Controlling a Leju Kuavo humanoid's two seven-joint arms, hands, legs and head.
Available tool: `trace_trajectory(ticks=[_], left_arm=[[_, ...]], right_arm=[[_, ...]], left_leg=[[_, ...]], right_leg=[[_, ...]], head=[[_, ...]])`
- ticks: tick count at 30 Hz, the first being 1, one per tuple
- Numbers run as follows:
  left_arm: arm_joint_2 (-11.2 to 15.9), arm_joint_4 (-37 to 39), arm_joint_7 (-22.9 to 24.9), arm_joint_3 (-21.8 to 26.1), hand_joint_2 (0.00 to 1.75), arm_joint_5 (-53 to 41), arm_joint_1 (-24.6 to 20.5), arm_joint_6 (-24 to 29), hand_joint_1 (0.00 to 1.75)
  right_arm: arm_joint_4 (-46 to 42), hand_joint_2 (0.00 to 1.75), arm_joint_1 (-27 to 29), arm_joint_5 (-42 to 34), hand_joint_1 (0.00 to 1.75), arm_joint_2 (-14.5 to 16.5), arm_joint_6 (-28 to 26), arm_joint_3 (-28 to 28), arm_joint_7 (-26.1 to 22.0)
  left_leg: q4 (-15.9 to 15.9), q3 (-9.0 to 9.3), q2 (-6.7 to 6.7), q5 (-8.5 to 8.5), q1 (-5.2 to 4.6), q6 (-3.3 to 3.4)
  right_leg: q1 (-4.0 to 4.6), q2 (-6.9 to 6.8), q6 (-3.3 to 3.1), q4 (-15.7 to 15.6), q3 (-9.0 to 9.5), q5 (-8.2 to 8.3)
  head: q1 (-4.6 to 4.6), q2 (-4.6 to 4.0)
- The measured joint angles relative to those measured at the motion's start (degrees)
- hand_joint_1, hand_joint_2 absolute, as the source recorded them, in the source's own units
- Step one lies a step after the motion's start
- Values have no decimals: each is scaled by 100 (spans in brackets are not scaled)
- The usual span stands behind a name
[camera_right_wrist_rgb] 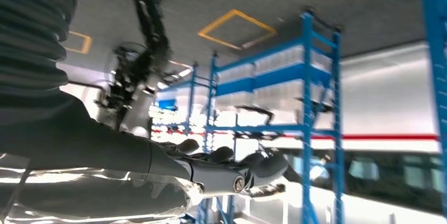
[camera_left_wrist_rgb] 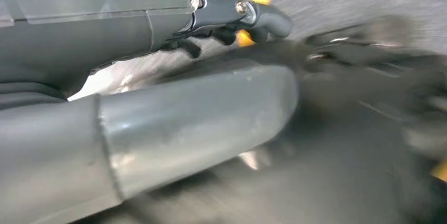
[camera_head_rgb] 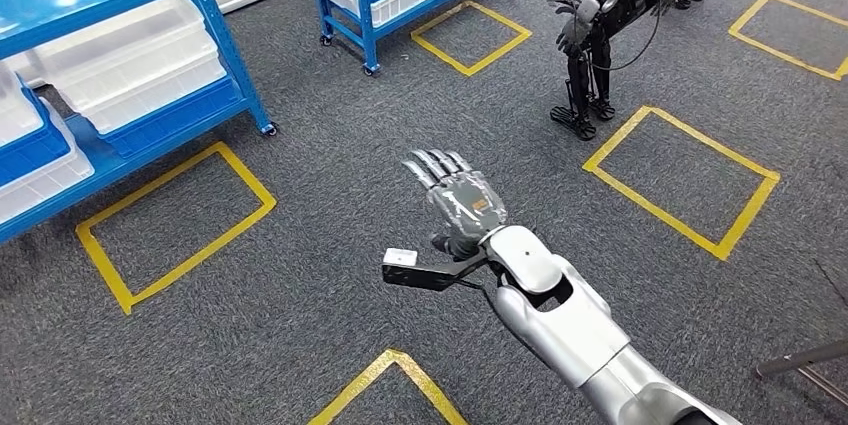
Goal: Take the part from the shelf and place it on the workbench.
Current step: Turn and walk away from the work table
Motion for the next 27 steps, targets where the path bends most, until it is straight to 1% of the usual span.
trace_trajectory(ticks=[1,2,3,4,5,6,7,8,9,10,11,12,13,14,15,16,17,18,19,20,21,22,23,24,25,26,27], left_arm=[[-26,-452,267,-333,0,353,267,-148,0],[-37,-723,438,-624,0,551,431,-162,0],[-39,-855,507,-834,0,638,507,-86,0],[-36,-907,510,-980,0,672,530,32,0],[-28,-913,469,-1081,0,684,532,147,0],[-16,-912,419,-1163,0,686,538,234,0],[-5,-911,375,-1234,0,685,545,299,0],[6,-906,343,-1297,0,685,550,347,0],[18,-894,322,-1345,0,683,550,378,0],[31,-875,307,-1377,0,682,545,400,0],[44,-848,298,-1400,0,682,541,416,0],[59,-820,289,-1417,0,684,538,424,0],[69,-795,280,-1431,0,687,534,431,0],[76,-771,268,-1441,0,690,529,437,0],[79,-752,253,-1450,0,694,521,441,0],[79,-735,241,-1457,0,699,514,444,0],[79,-718,231,-1465,0,707,504,446,0],[78,-705,225,-1476,0,715,489,447,0],[78,-688,222,-1486,0,723,475,449,0],[78,-669,219,-1493,0,731,459,452,0],[78,-651,214,-1496,0,737,447,453,0],[79,-632,209,-1497,0,742,441,454,0],[79,-617,204,-1499,0,746,432,454,0],[79,-605,200,-1502,0,748,424,454,0],[79,-589,194,-1504,0,750,415,454,0],[79,-569,189,-1506,0,751,399,454,0],[80,-549,184,-1508,0,751,384,456,0]], right_arm=[[-1,175,24,4,0,-43,-1,-51,-27],[-3,175,37,0,0,-75,-4,-87,-54],[-6,175,45,-6,0,-96,-8,-113,-80],[-8,175,57,-13,0,-113,-10,-131,-103],[-10,175,75,-17,0,-131,-13,-144,-116],[-10,175,96,-19,0,-150,-13,-158,-121],[-10,175,116,-21,0,-170,-13,-170,-125],[-10,175,130,-21,0,-185,-13,-181,-128],[-11,175,136,-21,0,-193,-13,-190,-134],[-12,175,136,-21,0,-197,-13,-195,-143],[-12,175,134,-21,0,-198,-13,-201,-151],[-13,175,130,-21,0,-203,-13,-210,-157],[-13,175,128,-21,0,-207,-13,-218,-161],[-13,175,126,-21,0,-210,-13,-225,-163],[-14,175,122,-21,0,-211,-13,-230,-166],[-16,175,116,-21,0,-209,-13,-230,-167],[-19,175,107,-21,0,-208,-14,-232,-168],[-22,175,98,-21,0,-211,-15,-237,-168],[-21,175,97,-22,0,-218,-16,-241,-168],[-18,175,103,-22,0,-227,-17,-245,-168],[-12,175,117,-23,0,-237,-15,-248,-168],[-4,175,131,-23,0,-244,-14,-248,-168],[1,175,138,-24,0,-250,-13,-248,-168],[4,175,137,-25,0,-253,-13,-250,-168],[5,175,130,-27,0,-256,-13,-254,-168],[6,175,121,-30,0,-263,-13,-259,-168],[8,175,115,-33,0,-269,-13,-264,-170]], left_leg=[[16,-10,15,-19,-2,-32],[94,-47,106,-81,-15,-59],[270,-128,237,-191,-31,-82],[549,-256,400,-345,-36,-101],[906,-426,512,-513,-31,-121],[1239,-584,567,-635,-22,-138],[1443,-680,599,-677,-15,-150],[1449,-675,625,-618,-11,-158],[1220,-548,665,-460,-9,-157],[839,-347,757,-281,-13,-146],[464,-144,895,-159,-41,-125],[184,1,1002,-89,-67,-87],[37,69,1071,-83,-94,-49],[7,78,1065,-103,-119,-10],[-12,75,992,-91,-113,33],[-40,85,924,-75,-103,67],[-67,98,861,-56,-88,106],[-93,111,804,-35,-72,140],[-102,116,748,-22,-62,166],[-100,111,687,-18,-60,183],[-96,108,614,-16,-61,191],[-88,106,533,-16,-62,195],[-75,106,445,-19,-61,193],[-58,107,357,-25,-58,183],[-37,103,277,-35,-51,168],[-7,89,206,-47,-56,144],[12,68,141,-53,-54,116]], right_leg=[[-6,-67,-28,-29,25,7],[-21,-137,-59,-63,49,16],[-37,-219,-89,-97,72,25],[-36,-310,-114,-116,92,24],[-28,-398,-132,-117,100,15],[-18,-494,-142,-110,102,1],[-12,-585,-144,-100,104,-13],[-10,-669,-142,-88,105,-29],[-9,-741,-136,-75,111,-46],[-7,-803,-124,-65,124,-65],[8,-857,-106,-56,138,-84],[24,-906,-82,-52,150,-98],[40,-959,-57,-52,160,-110],[52,-1019,-31,-58,170,-117],[56,-1078,-1,-63,185,-126],[45,-1038,32,-43,195,-156],[32,-913,62,47,167,-230],[18,-741,85,243,83,-358],[2,-549,100,557,-68,-530],[-1,-444,105,943,-266,-707],[-2,-405,111,1288,-451,-822],[-4,-393,115,1492,-575,-837],[-6,-385,112,1470,-595,-727],[-11,-357,105,1220,-506,-516],[-22,-259,93,835,-356,-285],[-36,-122,79,459,-202,-116],[-43,-6,69,195,-93,-23]], head=[[0,-1],[-10,-1],[-21,0],[-31,0],[-42,1],[-42,1],[-42,0],[-42,0],[-42,-1],[-42,-1],[-42,0],[-41,1],[-39,1],[-38,1],[-37,1],[-36,1],[-35,1],[-32,0],[-31,-1],[-30,0],[-29,0],[-30,1],[-29,1],[-29,1],[-28,1],[-29,1],[-29,1]])
